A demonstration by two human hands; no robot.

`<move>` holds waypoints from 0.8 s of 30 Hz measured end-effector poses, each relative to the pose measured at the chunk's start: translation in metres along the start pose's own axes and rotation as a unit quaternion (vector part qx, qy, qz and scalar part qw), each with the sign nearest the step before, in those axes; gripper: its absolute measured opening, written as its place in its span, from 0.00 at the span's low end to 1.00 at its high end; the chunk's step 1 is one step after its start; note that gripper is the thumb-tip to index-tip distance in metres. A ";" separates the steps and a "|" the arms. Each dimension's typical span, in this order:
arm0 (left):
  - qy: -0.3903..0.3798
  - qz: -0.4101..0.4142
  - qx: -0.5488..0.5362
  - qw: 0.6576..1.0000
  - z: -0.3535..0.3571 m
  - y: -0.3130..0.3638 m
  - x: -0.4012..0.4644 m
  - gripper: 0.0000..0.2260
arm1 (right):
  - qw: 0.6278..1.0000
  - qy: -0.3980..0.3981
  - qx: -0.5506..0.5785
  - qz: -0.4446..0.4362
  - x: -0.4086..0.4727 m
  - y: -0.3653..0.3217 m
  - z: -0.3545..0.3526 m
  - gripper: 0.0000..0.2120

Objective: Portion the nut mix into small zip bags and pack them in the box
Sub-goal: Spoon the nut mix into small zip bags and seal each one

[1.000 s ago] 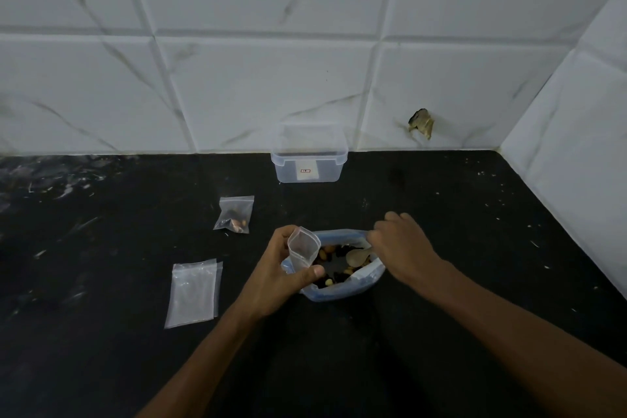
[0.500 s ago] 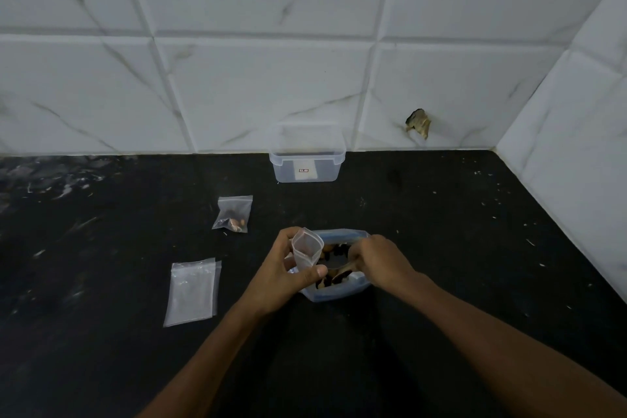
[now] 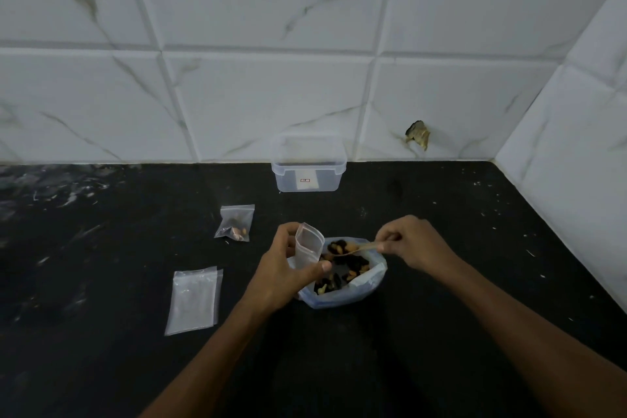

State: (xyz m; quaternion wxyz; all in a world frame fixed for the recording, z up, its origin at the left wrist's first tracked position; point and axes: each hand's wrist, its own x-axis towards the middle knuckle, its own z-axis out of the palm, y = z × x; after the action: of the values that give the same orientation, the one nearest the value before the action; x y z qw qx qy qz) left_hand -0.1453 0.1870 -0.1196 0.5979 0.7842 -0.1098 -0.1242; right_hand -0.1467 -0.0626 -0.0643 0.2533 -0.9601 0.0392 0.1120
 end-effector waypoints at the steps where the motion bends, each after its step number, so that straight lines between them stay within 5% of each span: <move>1: 0.021 0.003 0.010 1.000 0.002 0.003 0.000 0.26 | 1.000 0.010 0.007 -0.001 -0.003 -0.005 -0.009 0.04; 8: 0.078 -0.008 0.073 0.994 0.015 0.014 0.015 0.32 | 0.997 0.072 0.024 -0.033 -0.019 -0.042 -0.049 0.04; 13: 0.094 -0.001 0.085 0.992 0.024 0.020 0.022 0.30 | 0.986 0.109 -0.090 -0.087 -0.028 -0.066 -0.041 0.03; 18: 0.102 -0.002 0.036 0.994 0.029 0.027 0.022 0.25 | 0.896 0.218 -0.280 -0.266 -0.034 -0.071 -0.014 0.05; 24: 0.089 0.012 -0.009 0.996 0.025 0.024 0.021 0.27 | 0.837 0.237 -0.349 -0.349 -0.040 -0.072 0.002 0.05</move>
State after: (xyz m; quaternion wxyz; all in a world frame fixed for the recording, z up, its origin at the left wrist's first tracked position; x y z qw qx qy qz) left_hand -0.1343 0.1507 -0.1038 0.6135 0.7856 -0.0642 -0.0479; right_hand -0.1764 0.0016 -0.0226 -0.0936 -0.9321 -0.2809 -0.2085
